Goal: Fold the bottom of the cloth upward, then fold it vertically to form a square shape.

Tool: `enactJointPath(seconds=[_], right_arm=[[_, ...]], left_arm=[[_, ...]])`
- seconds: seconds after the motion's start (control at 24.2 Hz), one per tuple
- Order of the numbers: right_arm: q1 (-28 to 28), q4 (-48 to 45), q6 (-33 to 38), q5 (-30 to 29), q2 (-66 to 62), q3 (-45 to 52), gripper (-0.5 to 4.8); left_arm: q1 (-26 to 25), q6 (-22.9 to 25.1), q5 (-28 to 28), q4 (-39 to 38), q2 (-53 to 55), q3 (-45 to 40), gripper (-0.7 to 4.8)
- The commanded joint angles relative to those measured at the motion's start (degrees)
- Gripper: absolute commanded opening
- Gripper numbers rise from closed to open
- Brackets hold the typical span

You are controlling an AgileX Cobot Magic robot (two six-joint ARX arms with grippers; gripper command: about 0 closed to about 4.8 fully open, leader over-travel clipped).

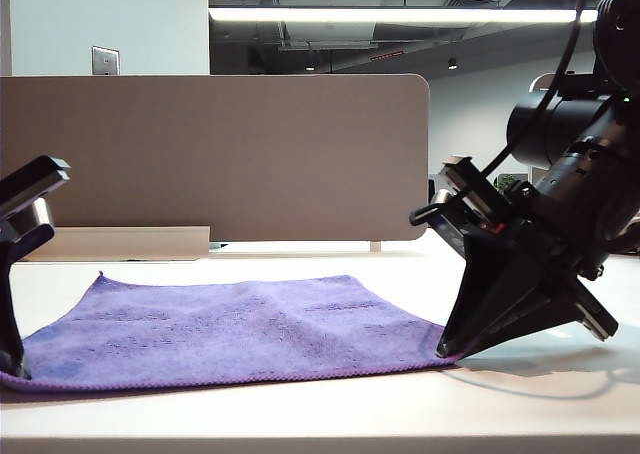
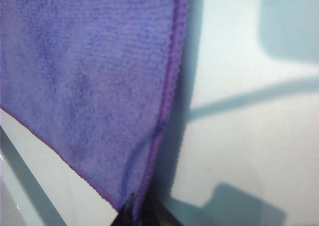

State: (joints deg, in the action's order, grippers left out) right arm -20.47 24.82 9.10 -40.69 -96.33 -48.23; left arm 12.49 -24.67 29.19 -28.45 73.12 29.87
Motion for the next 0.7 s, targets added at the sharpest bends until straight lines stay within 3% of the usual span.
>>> enactJointPath(seconds=[0.04,0.7], right_arm=[[-0.1,1.4,-0.4,0.6,0.3,0.1,-0.01],[-0.8,12.1,-2.3,2.1,11.4,3.9,-0.02]], left_arm=[[0.0,0.2,-1.9,-1.1,0.3,-0.4,-0.06],[0.2,0.2,0.6,-9.6,-8.8,-0.4,-0.06]])
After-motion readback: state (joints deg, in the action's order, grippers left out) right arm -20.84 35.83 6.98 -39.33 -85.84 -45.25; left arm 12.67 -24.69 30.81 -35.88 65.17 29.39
